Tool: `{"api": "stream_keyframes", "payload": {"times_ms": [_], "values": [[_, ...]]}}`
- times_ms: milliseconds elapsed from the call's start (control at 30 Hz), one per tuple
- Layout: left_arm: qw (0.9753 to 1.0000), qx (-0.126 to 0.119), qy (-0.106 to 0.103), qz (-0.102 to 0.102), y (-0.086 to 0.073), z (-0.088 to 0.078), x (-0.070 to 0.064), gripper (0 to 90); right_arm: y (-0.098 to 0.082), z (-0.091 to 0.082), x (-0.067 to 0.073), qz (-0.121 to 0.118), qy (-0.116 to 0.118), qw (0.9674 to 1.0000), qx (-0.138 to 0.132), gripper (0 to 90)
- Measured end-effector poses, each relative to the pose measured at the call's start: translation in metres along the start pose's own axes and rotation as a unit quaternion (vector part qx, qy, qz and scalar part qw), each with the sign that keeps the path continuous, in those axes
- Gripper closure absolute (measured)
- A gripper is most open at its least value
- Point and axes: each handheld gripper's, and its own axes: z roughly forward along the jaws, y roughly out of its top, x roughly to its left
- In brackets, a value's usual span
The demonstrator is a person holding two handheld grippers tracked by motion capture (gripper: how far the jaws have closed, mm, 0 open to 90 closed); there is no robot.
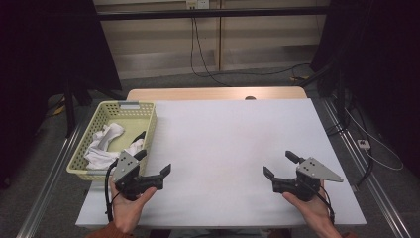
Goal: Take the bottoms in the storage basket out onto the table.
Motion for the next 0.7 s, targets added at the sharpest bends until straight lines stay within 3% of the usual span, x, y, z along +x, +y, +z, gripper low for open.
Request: {"api": "stream_keyframes", "payload": {"times_ms": [500, 700], "values": [[0.9998, 0.019, -0.003, 0.001, 0.005, 0.002, 0.005, 5.6, -0.001, -0.002, -0.002, 0.007, 0.001, 1.0, 0.004, 8.2], [0.9999, 0.01, 0.002, -0.006, 0.012, -0.001, 0.012, 6.2, -0.002, 0.0, -0.002, 0.01, 0.004, 0.9999, 0.008, 8.3]]}}
